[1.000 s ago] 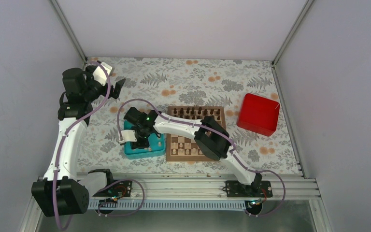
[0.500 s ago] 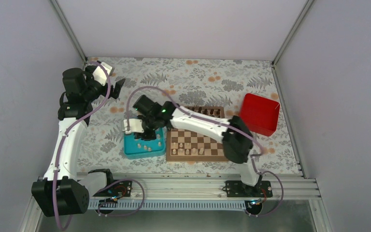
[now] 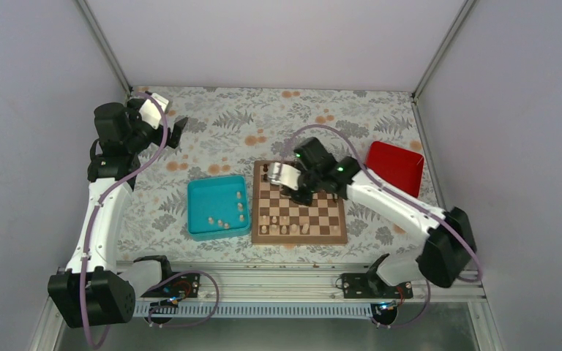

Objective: Set up the chess pieces on the board
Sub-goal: Place the chess piece on the chessboard.

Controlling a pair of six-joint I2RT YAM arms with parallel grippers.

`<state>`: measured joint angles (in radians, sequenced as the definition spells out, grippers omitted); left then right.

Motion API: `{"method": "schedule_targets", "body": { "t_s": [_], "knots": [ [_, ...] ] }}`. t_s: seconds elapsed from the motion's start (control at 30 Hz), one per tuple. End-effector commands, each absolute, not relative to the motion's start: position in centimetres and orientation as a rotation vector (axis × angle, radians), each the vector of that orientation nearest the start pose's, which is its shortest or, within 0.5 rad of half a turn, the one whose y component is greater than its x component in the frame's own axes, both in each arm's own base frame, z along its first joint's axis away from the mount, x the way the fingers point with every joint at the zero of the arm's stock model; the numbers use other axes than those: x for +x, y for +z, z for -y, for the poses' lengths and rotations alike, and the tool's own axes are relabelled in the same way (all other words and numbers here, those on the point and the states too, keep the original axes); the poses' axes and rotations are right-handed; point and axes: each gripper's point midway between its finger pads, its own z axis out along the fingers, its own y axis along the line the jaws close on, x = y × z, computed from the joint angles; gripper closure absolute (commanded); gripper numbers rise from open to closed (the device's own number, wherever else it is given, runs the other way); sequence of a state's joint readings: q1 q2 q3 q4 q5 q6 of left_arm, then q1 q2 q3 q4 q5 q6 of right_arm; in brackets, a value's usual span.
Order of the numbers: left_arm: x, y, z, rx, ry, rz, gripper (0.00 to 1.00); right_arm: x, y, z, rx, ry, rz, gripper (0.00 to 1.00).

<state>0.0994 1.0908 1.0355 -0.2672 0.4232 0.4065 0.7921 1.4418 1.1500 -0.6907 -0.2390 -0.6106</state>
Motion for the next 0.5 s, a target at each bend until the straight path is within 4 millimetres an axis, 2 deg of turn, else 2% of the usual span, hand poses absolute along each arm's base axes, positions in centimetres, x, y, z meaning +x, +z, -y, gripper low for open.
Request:
{"method": "schedule_targets", "body": {
  "t_s": [0.0, 0.17, 0.47],
  "knots": [
    [37.2, 32.3, 3.1, 0.549, -0.042, -1.768, 0.00, 22.3, 15.4, -24.4, -1.641, 0.326, -1.967, 0.91],
    [37.4, 32.0, 3.0, 0.548, -0.042, -1.780, 0.00, 20.0, 12.2, -20.6, -1.653, 0.275, -2.034, 0.91],
    [37.7, 31.6, 2.6, 0.537, -0.021, -1.800, 0.00, 17.8, 9.3, -19.3, -1.705, 0.316, -2.095, 0.91]
  ]
}}
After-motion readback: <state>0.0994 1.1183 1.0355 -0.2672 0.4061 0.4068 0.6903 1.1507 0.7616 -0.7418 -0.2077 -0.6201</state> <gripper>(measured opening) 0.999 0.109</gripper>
